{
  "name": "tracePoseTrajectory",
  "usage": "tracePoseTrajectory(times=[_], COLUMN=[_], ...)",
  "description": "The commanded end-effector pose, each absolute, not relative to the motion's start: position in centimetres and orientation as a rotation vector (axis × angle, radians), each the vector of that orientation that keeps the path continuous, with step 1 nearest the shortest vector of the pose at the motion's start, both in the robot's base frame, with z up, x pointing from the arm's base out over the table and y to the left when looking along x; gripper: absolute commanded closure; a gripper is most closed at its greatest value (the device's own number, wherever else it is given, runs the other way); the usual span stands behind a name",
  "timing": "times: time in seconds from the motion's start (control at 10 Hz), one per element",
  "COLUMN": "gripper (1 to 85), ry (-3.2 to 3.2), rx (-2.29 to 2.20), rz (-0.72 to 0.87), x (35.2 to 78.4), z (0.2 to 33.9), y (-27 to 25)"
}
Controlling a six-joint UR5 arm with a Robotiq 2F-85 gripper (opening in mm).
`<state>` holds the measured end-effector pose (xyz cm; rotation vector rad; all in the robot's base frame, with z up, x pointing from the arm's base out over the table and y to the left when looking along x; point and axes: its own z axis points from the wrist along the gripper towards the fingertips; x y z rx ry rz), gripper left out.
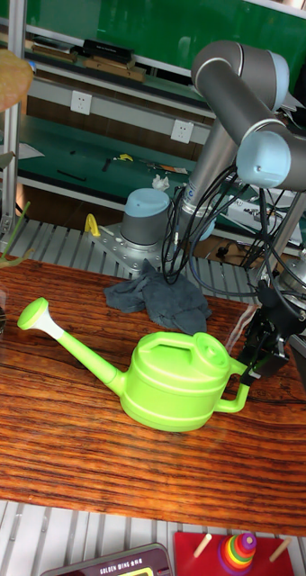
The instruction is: Water the plant
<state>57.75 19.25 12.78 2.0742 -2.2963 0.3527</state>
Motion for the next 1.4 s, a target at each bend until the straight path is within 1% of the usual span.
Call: tracePoseTrajectory(times=[0.0,0.4,0.5,0.8,0.9,1.0,1.1,1.3], gripper=[40.0,43.3,48.3,59.3,61.7,66.0,73.7,80.0], ry=[-2.28,-2.317,-2.321,-2.329,-2.33,-2.33,-2.329,-2.334], rx=[2.1,2.103,2.1,2.095,2.093,2.092,2.091,2.093], rz=[0.344,0.313,0.315,0.315,0.313,0.311,0.313,0.288], x=[57.8,57.6,57.6,57.6,57.5,57.4,57.4,57.1], z=[12.4,11.3,11.2,11.2,11.2,11.4,11.6,12.0], y=[19.6,19.9,19.9,20.0,20.0,20.0,20.1,20.2])
